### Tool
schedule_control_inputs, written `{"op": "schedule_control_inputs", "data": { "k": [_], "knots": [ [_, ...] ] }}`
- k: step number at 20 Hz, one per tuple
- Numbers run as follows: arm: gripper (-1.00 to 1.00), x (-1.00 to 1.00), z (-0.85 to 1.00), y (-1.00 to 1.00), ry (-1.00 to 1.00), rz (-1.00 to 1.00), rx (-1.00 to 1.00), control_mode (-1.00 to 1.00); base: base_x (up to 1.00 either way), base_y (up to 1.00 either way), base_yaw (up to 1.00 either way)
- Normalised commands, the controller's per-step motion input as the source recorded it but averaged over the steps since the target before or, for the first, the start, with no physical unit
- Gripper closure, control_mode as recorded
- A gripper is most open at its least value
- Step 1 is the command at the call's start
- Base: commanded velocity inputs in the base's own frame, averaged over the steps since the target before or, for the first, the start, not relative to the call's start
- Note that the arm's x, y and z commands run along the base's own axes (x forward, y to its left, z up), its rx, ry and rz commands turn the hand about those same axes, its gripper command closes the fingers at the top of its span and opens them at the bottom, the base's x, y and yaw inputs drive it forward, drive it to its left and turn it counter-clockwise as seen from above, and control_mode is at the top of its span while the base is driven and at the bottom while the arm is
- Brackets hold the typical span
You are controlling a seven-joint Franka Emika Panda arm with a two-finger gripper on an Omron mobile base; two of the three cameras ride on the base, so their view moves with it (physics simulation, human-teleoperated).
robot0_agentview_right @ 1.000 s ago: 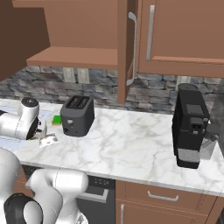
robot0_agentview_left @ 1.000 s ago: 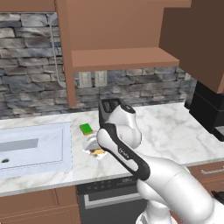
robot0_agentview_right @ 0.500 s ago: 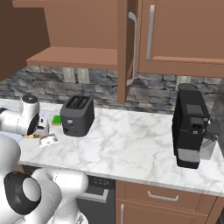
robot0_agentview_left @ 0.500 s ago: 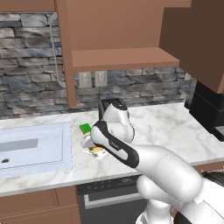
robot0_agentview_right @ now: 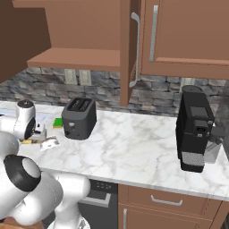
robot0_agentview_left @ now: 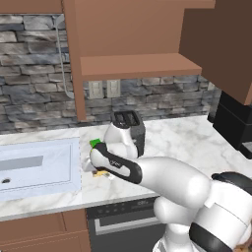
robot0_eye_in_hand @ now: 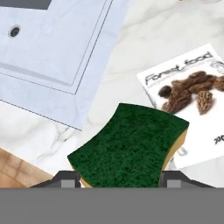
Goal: Open the cabinet. Pick the sponge and place it next to the sink. Then close the cabinet.
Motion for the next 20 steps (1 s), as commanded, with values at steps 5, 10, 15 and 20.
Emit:
{"op": "schedule_control_inputs", "data": {
  "k": [5,10,15,20],
  "knots": [
    [1.00,0.06,-0.35,0.12,0.00,0.00,0.00,-1.00,0.00,0.00,0.00],
    [1.00,0.08,-0.26,0.08,0.00,0.00,0.00,-1.00,0.00,0.00,0.00],
    [1.00,0.04,-0.11,0.09,0.00,0.00,0.00,-1.00,0.00,0.00,0.00],
    [1.00,0.00,-0.01,0.15,0.00,0.00,0.00,-1.00,0.00,0.00,0.00]
  ]
}}
